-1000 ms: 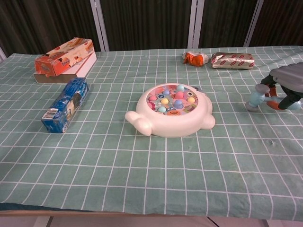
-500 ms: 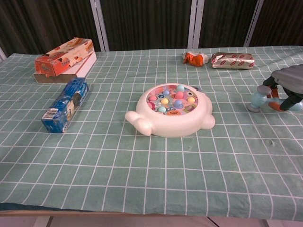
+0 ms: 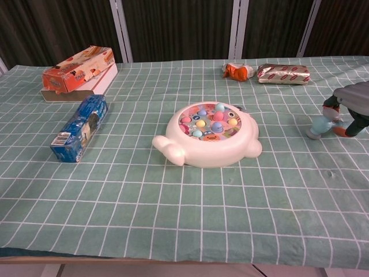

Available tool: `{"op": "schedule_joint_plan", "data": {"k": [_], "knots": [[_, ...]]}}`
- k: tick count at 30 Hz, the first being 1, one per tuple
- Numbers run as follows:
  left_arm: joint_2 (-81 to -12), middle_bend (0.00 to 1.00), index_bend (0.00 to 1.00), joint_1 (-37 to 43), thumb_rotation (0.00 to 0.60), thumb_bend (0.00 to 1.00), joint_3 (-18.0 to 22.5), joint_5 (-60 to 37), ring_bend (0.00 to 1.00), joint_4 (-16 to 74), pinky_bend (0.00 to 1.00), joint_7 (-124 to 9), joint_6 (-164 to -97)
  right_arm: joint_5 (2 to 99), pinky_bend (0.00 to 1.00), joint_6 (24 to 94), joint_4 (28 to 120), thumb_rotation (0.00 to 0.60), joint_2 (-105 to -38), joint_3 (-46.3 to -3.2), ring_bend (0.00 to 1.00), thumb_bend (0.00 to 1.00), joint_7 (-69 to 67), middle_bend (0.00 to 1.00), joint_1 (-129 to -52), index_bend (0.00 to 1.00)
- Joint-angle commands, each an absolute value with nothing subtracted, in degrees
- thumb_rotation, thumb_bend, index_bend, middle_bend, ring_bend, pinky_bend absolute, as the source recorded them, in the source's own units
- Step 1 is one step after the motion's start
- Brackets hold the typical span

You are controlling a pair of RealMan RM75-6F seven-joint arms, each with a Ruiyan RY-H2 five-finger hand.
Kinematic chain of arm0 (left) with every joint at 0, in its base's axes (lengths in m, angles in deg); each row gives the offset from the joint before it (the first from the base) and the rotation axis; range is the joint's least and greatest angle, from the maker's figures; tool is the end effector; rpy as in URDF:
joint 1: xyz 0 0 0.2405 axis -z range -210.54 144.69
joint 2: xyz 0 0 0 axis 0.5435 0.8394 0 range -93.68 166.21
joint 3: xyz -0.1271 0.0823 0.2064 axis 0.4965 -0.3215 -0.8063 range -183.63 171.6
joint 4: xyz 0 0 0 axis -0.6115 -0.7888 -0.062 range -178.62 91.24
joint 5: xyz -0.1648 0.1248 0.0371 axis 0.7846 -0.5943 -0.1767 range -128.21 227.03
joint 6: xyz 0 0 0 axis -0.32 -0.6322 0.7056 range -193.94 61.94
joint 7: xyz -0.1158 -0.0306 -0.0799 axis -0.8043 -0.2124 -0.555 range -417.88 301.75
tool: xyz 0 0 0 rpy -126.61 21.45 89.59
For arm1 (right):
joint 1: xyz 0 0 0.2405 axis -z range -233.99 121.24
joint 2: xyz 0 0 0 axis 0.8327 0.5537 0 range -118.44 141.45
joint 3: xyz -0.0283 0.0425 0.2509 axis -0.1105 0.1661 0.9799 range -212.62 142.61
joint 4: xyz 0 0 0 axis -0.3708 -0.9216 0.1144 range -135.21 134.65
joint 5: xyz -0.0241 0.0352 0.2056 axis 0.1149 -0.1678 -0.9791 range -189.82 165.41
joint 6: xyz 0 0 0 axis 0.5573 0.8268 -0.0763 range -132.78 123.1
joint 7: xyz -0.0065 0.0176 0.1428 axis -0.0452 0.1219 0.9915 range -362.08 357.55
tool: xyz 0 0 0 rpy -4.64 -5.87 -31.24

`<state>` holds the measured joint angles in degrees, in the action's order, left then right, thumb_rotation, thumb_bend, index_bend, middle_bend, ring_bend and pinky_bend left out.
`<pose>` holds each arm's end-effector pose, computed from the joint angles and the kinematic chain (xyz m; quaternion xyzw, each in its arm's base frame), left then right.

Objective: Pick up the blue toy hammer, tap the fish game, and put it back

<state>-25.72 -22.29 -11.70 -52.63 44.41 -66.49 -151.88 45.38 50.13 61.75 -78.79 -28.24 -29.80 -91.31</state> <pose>-0.2888 0.1741 0.1435 -0.7081 -0.3523 -0.4172 0.4478 -0.2953 -0.3598 0.0227 0.7074 -0.3317 0.1908 0.5942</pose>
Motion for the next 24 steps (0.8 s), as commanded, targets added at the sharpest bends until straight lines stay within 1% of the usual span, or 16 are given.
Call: {"op": "schedule_joint_plan", "data": {"k": [1, 10, 24], "knots": [[-25.7, 0.0, 0.0, -22.3, 0.6, 0.44, -11.7, -52.6, 0.0, 44.4, 0.03, -66.5, -151.9, 45.2, 0.73, 50.0, 61.7, 0.6, -78.8, -28.0, 0.71, 0.52, -30.1, 0.53, -91.2, 0.59], [-25.7, 0.0, 0.0, -22.3, 0.6, 0.44, -11.7, -52.6, 0.0, 44.4, 0.03, -66.5, -151.9, 44.7, 0.73, 49.5, 61.7, 0.6, -78.6, -27.3, 0.7, 0.51, -30.7, 0.51, -90.9, 0.56], [-25.7, 0.0, 0.0, -22.4, 0.6, 0.44, -11.7, -52.7, 0.0, 44.4, 0.03, -66.6, -152.1, 45.7, 0.73, 49.6, 62.3, 0.6, -77.9, -27.1, 0.7, 0.5, -30.4, 0.51, -90.2, 0.55]]}}
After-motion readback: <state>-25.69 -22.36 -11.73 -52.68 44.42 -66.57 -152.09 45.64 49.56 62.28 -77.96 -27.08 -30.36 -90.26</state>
